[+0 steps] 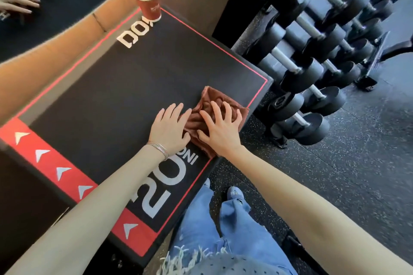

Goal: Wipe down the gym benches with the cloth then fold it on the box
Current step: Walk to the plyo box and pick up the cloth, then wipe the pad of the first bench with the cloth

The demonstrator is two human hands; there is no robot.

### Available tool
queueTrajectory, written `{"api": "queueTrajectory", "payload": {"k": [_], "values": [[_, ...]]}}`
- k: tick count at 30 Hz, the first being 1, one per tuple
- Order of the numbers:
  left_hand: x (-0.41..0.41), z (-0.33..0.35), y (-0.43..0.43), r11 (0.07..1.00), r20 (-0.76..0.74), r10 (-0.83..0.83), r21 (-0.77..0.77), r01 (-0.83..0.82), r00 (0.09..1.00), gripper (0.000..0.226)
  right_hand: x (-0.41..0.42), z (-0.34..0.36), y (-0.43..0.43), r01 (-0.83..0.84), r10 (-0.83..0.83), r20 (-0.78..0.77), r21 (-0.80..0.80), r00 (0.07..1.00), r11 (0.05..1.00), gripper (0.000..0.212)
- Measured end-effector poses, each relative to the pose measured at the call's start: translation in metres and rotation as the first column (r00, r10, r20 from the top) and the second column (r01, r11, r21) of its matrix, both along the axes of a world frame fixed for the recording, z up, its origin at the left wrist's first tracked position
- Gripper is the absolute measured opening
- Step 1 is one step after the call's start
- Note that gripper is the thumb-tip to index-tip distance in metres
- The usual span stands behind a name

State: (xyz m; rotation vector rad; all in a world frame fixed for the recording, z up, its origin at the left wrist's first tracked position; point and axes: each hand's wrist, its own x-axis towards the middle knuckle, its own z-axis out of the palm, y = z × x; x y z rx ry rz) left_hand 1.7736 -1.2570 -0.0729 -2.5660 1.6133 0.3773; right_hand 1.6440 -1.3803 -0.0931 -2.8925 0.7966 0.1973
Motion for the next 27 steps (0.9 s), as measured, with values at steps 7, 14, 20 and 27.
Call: {"api": "queueTrajectory", "payload": {"k": [7,14,20,27], "values": [[0.007,0.009,-0.004,0.996,-0.004,-0.090,0.016,0.090,0.996,0.068,0.005,0.012,-0.006,-0.041,0.048,0.040,-0.170,0.998,0.985,0.030],[-0.017,0.019,-0.043,0.957,0.021,-0.287,-0.026,0.287,0.958,0.068,-0.043,0.020,-0.020,0.046,-0.038,0.052,-0.165,0.998,0.985,0.027],[-0.090,0.023,-0.096,0.830,0.008,-0.558,-0.011,0.558,0.830,0.071,-0.164,0.021,-0.021,0.347,-0.353,-0.041,-0.112,0.935,0.931,0.032],[-0.248,0.019,-0.123,0.535,-0.039,-0.844,0.003,0.845,0.535,0.069,-0.345,0.017,0.032,0.735,-0.742,-0.116,-0.098,0.661,0.671,0.034]]}}
